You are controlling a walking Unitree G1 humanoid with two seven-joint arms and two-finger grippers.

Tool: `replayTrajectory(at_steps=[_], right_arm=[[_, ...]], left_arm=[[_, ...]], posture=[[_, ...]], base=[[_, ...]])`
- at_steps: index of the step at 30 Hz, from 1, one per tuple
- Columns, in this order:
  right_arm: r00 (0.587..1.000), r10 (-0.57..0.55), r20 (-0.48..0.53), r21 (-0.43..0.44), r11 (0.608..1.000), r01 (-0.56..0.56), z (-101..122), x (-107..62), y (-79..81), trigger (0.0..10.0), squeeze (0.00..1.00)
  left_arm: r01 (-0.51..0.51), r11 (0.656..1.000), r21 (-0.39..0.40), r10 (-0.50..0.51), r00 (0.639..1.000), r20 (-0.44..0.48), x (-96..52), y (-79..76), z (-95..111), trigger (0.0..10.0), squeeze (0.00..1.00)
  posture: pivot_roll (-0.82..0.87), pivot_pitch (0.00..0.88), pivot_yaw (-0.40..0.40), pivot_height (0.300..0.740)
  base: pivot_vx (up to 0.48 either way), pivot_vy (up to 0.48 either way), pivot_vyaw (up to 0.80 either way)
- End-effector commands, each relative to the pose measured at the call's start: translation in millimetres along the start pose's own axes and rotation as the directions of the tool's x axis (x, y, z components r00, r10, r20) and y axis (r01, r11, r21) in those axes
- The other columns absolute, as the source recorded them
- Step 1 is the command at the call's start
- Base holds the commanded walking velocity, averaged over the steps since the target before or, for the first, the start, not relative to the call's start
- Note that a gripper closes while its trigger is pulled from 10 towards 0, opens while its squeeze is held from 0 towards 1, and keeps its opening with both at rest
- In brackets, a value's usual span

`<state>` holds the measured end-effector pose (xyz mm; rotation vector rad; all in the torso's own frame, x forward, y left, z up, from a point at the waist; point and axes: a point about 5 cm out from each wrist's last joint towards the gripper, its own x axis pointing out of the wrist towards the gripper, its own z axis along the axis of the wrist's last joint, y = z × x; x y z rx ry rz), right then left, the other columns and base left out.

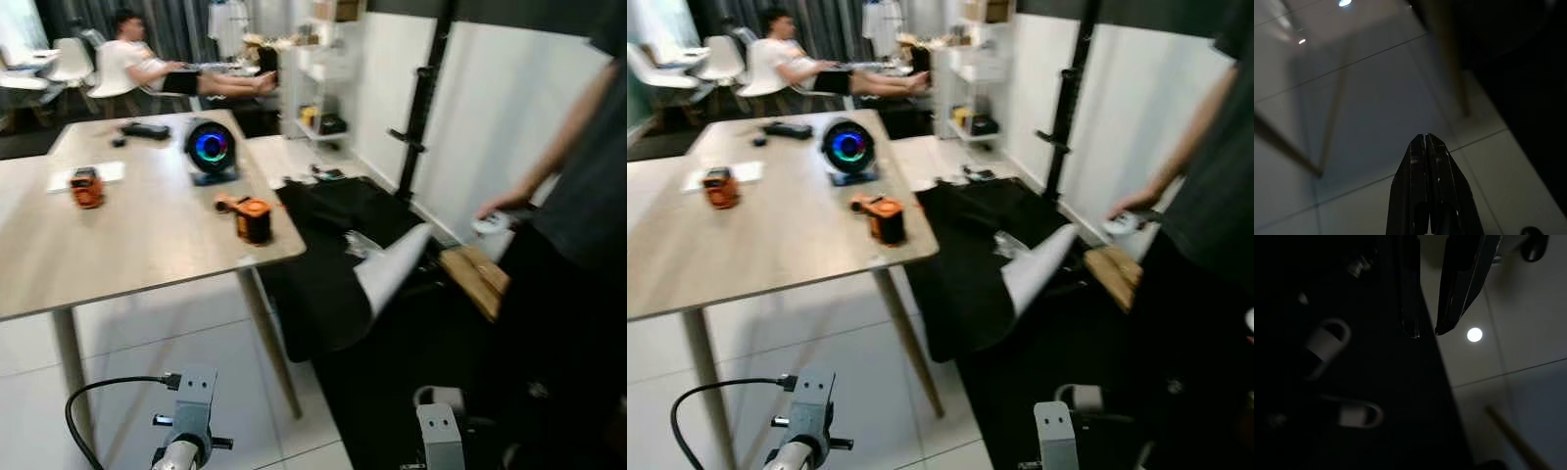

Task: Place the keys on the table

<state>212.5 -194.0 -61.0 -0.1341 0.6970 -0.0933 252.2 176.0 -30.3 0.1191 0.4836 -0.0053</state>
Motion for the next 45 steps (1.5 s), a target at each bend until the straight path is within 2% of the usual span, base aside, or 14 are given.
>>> replayTrajectory(at_steps=[1,45], right_arm=[[1.000,-0.003,-0.015,-0.002,1.000,0.003,-4.2,-1.3,0.0,10.0,0.00],[1.000,0.003,-0.016,-0.015,1.000,-0.003,-4.6,-1.4,-0.7,10.0,0.00]], left_arm=[[0.004,1.000,0.005,-0.004,1.000,-0.007,-0.3,-2.9,-1.2,10.0,0.00],[-0.018,1.000,0.005,0.018,1.000,0.000,-1.6,0.8,-2.0,10.0,0.00]], posture=[[0.01,0.009,-0.015,0.740],[0.01,0.011,-0.024,0.740]], base=[[0.000,0.000,-0.80],[0.000,0.000,-0.80]])
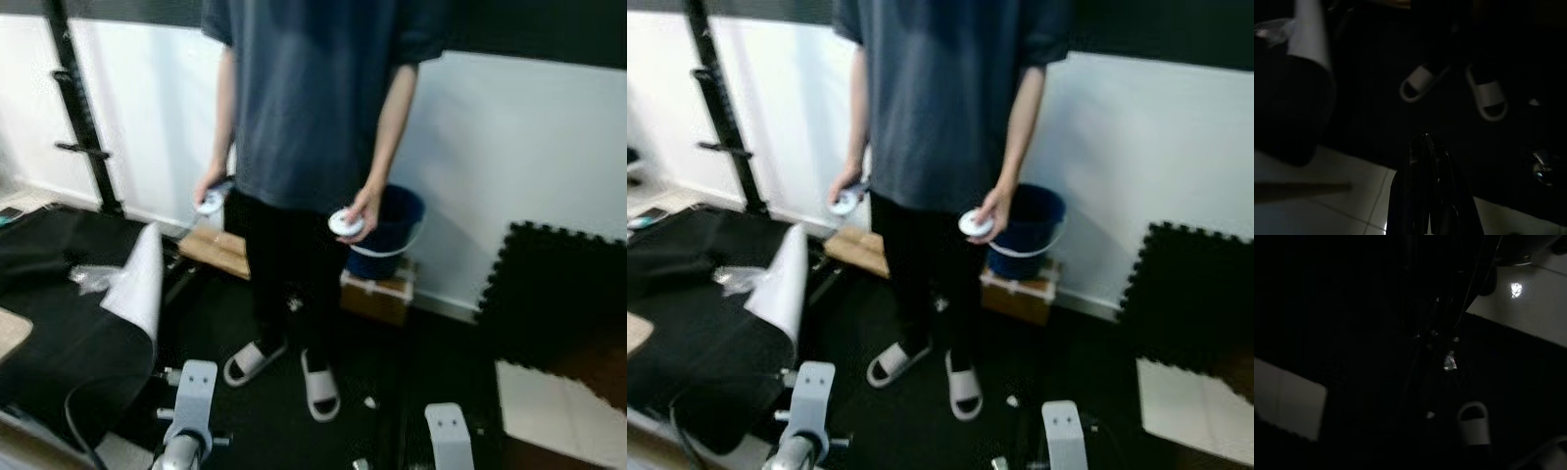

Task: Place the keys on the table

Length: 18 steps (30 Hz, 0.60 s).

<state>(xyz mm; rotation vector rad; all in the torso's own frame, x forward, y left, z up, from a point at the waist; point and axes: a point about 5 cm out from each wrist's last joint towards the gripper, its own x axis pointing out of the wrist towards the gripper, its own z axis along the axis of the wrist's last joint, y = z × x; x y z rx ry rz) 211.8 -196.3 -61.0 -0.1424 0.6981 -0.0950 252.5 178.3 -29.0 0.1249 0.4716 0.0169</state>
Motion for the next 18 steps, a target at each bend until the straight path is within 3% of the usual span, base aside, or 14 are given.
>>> replayTrajectory(at_steps=[1,18], right_arm=[[1.000,0.008,-0.015,-0.008,1.000,-0.008,-3.9,-1.2,1.7,10.0,0.00],[1.000,0.002,-0.017,-0.006,1.000,-0.002,-2.6,-0.4,0.5,10.0,0.00]], left_arm=[[0.006,1.000,0.005,-0.006,1.000,-0.010,-1.4,-1.7,-3.1,10.0,0.00],[0.024,1.000,0.012,-0.024,1.000,-0.010,-0.9,-4.1,-2.4,10.0,0.00]], posture=[[0.01,0.011,-0.024,0.740],[0.01,0.006,-0.020,0.740]], base=[[0.000,0.000,-0.80],[0.000,0.000,-0.80]])
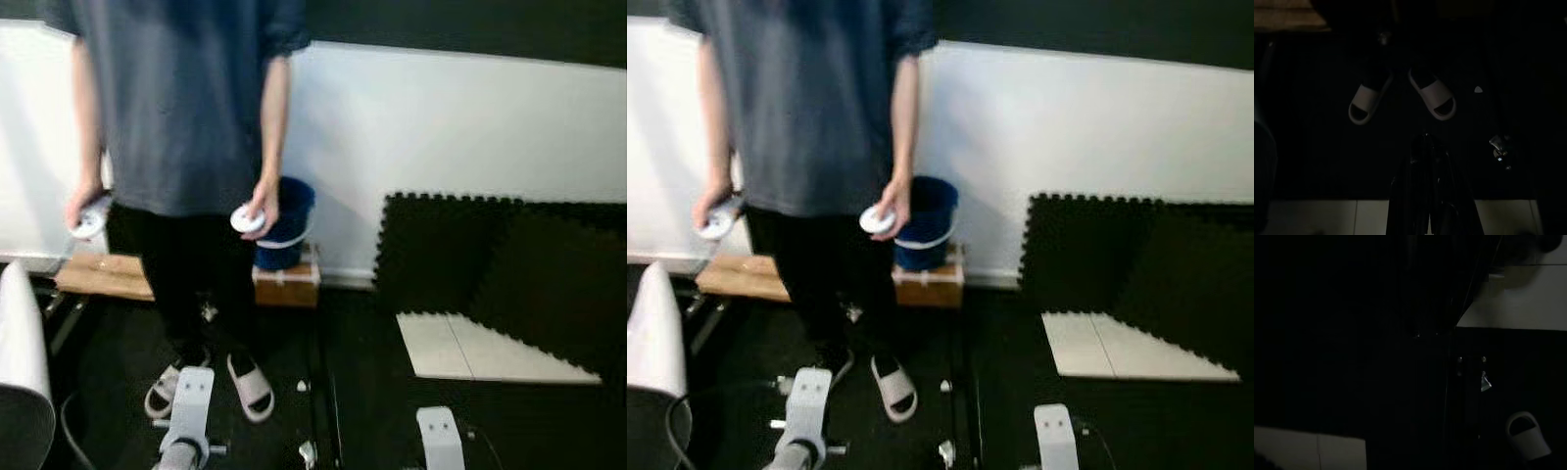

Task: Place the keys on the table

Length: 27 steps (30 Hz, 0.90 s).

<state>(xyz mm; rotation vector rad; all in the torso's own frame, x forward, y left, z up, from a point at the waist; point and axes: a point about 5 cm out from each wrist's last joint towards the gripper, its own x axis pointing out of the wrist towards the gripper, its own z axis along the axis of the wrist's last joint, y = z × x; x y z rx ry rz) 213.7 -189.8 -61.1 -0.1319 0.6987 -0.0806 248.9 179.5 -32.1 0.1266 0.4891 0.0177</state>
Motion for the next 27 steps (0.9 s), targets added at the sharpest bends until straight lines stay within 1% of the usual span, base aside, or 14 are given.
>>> replayTrajectory(at_steps=[1,2,11,27], right_arm=[[1.000,-0.016,-0.016,-0.010,1.000,0.016,-4.2,-1.1,-6.2,10.0,0.00],[1.000,-0.018,-0.017,-0.008,1.000,0.018,-4.3,-1.1,-6.4,10.0,0.00],[1.000,-0.022,-0.016,0.000,1.000,0.022,-4.7,-1.4,-5.8,10.0,0.00],[1.000,-0.016,-0.022,-0.007,1.000,0.016,-5.4,-1.5,-4.8,10.0,0.00]], left_arm=[[0.029,1.000,0.006,-0.029,1.000,0.011,0.8,-5.5,2.7,10.0,0.00],[0.043,0.999,-0.006,-0.043,0.999,0.015,1.1,-7.0,3.4,10.0,0.00],[0.044,0.999,-0.001,-0.044,0.999,0.015,1.6,-7.7,4.3,10.0,0.00],[0.034,0.999,-0.007,-0.034,0.999,0.020,1.1,-4.3,4.0,10.0,0.00]], posture=[[0.01,0.006,-0.020,0.740],[0.01,0.005,-0.017,0.740],[0.01,0.006,-0.009,0.740],[0.02,0.005,-0.021,0.740]], base=[[0.000,0.000,-0.80],[0.000,0.000,-0.80],[0.000,0.000,-0.80],[0.000,0.000,-0.80]])
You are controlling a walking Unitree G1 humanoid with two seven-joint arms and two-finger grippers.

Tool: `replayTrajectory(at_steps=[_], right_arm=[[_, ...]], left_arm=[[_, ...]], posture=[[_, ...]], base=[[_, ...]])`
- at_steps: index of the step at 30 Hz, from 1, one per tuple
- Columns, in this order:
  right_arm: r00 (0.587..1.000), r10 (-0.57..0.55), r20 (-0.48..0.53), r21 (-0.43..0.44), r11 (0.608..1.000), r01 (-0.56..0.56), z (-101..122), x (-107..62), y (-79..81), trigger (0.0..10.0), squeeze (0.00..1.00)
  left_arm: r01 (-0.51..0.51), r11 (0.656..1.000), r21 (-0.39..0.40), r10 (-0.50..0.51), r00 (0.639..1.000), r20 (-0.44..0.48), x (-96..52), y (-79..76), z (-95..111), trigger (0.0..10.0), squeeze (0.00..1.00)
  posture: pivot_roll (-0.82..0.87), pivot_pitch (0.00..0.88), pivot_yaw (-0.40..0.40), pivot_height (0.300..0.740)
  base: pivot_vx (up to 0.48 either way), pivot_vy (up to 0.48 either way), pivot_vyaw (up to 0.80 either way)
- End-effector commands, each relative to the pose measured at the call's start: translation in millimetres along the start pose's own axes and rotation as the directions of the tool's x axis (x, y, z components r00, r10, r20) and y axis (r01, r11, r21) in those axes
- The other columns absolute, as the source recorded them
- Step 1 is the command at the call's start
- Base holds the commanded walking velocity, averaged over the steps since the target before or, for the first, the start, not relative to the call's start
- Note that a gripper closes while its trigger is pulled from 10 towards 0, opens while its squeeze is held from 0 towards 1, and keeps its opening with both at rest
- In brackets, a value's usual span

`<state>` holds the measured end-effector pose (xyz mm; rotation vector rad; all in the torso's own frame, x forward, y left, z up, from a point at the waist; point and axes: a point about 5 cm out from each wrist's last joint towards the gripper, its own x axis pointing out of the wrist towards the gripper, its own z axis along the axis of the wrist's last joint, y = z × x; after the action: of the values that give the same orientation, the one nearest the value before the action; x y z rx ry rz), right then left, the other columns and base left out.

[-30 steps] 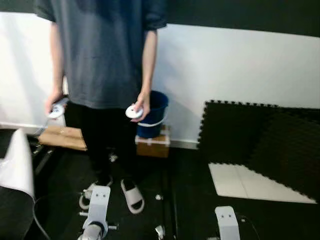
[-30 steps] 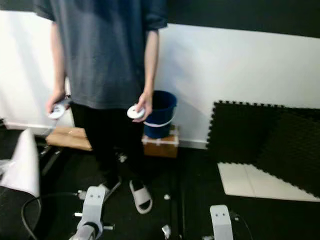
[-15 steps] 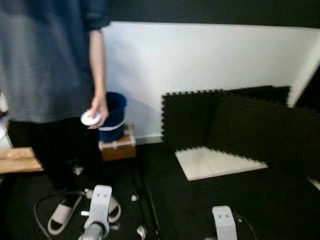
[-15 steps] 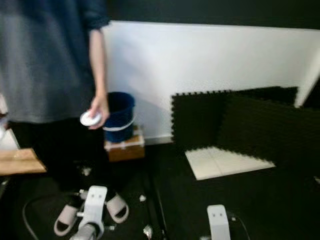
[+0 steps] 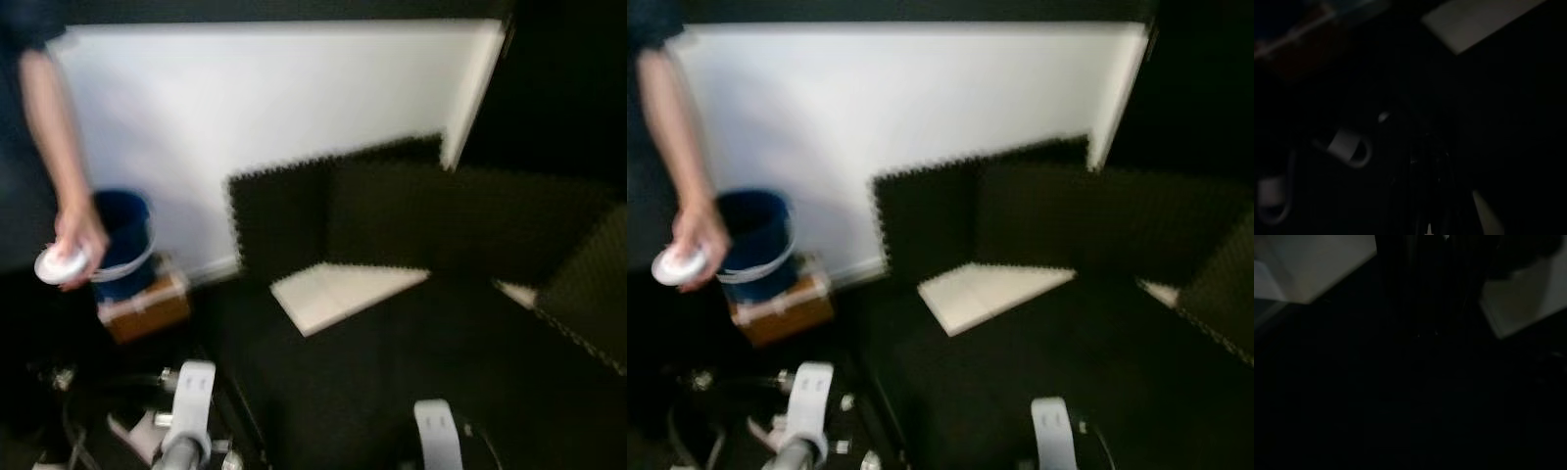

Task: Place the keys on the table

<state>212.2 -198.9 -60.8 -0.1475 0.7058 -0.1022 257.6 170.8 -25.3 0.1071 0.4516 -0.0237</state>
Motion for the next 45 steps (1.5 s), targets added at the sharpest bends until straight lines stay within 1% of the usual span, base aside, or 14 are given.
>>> replayTrajectory(at_steps=[1,17,21,26,33,35,37,45], right_arm=[[1.000,0.008,-0.014,0.001,1.000,-0.008,-4,-1.3,4.3,10.0,0.00],[1.000,0.015,-0.012,-0.003,1.000,-0.015,-3,-0.9,6.2,10.0,0.00],[1.000,0.018,-0.017,0.000,1.000,-0.018,-5,-1.9,7.8,10.0,0.00],[1.000,0.017,-0.022,0.004,1.000,-0.017,-7,-2.6,7.2,10.0,0.00],[1.000,0.018,-0.017,-0.001,1.000,-0.018,-5,-1.5,5.8,10.0,0.00],[1.000,0.029,0.001,0.001,1.000,-0.029,-2,-1.0,6.9,10.0,0.00],[0.999,0.047,0.018,-0.012,0.999,-0.046,2,-0.5,9.8,10.0,0.00],[0.999,0.047,0.015,0.001,0.999,-0.047,2,-0.4,12.3,10.0,0.00]], left_arm=[[-0.008,1.000,0.002,0.009,1.000,-0.020,-3.4,3.4,-7,10.0,0.00],[-0.012,1.000,0.000,0.012,1.000,-0.020,-4.0,6.5,-7,10.0,0.00],[-0.025,1.000,-0.019,0.024,0.999,-0.032,-4.6,8.6,-9,10.0,0.00],[-0.031,0.999,-0.020,0.030,0.999,-0.032,-4.8,9.8,-9,10.0,0.00],[-0.044,0.999,-0.031,0.044,0.999,-0.023,-5.0,11.3,-9,10.0,0.00],[-0.056,0.998,-0.038,0.056,0.998,-0.024,-5.4,13.0,-9,10.0,0.00],[-0.073,0.996,-0.058,0.072,0.997,-0.021,-6.0,15.6,-9,10.0,0.00],[-0.102,0.992,-0.070,0.100,0.994,-0.037,-6.7,19.1,-11,10.0,0.00]], posture=[[0.02,0.005,-0.021,0.740],[0.03,0.015,-0.022,0.740],[0.03,0.015,-0.022,0.740],[0.04,0.012,-0.028,0.740],[0.04,0.007,-0.033,0.740],[0.05,0.003,-0.034,0.740],[0.05,0.001,-0.033,0.740],[0.05,0.007,-0.031,0.740]], base=[[0.000,0.000,-0.80],[0.000,0.000,-0.80],[0.000,0.000,-0.80],[0.000,0.000,-0.80],[0.000,0.000,-0.80],[0.000,0.000,-0.80],[0.000,0.000,0.00],[0.000,0.000,0.00]])
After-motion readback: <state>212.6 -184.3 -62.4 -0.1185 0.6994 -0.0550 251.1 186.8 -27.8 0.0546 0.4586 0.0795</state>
